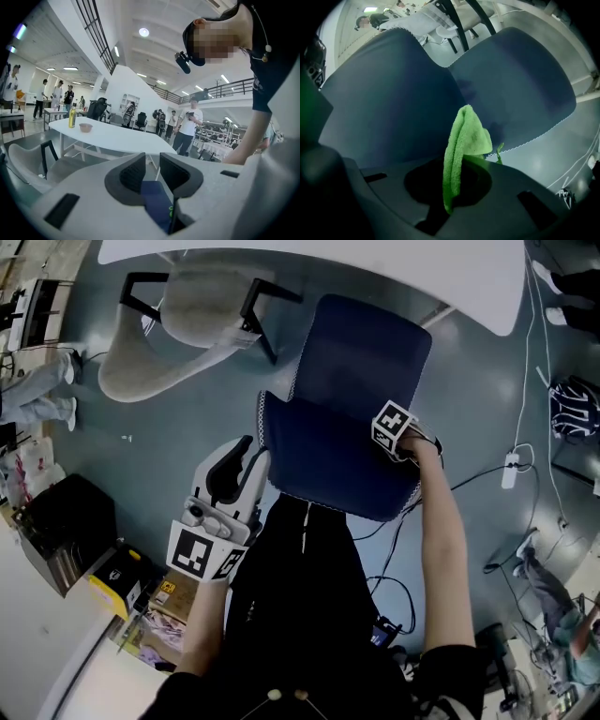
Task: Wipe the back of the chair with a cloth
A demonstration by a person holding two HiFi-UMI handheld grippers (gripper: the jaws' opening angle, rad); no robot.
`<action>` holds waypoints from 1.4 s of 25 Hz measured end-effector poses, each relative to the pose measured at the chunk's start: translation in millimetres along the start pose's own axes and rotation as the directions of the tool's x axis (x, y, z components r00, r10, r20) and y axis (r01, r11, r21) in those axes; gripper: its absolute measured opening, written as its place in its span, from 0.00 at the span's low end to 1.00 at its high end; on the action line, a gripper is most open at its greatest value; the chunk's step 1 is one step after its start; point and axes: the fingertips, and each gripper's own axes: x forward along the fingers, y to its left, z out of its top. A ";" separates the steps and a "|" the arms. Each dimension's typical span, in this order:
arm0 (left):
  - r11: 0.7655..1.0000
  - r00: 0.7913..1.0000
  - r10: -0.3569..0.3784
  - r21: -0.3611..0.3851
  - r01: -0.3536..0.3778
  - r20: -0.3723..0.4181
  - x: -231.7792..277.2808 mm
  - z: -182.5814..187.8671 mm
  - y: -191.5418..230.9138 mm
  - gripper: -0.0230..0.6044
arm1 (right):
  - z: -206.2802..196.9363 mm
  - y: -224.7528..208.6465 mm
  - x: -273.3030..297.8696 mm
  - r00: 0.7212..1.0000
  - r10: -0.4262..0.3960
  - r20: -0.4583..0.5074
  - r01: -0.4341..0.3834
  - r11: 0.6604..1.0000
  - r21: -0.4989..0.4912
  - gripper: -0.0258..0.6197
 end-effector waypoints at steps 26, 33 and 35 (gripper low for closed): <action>0.996 0.994 -0.087 0.004 0.087 0.067 -11.6 29.1 -13.4 0.19 | 6.9 118.0 -88.9 0.928 -0.061 0.367 0.058 0.998 0.020 0.07; 0.989 0.988 -0.143 -0.014 0.144 0.057 -8.6 30.7 -23.9 0.19 | 9.7 156.7 -119.2 0.847 -0.057 0.529 0.043 0.998 0.038 0.07; 0.985 0.983 -0.172 -0.015 0.173 0.056 -7.3 32.5 -31.5 0.19 | 12.3 168.8 -129.1 0.807 -0.046 0.588 0.031 0.999 0.035 0.07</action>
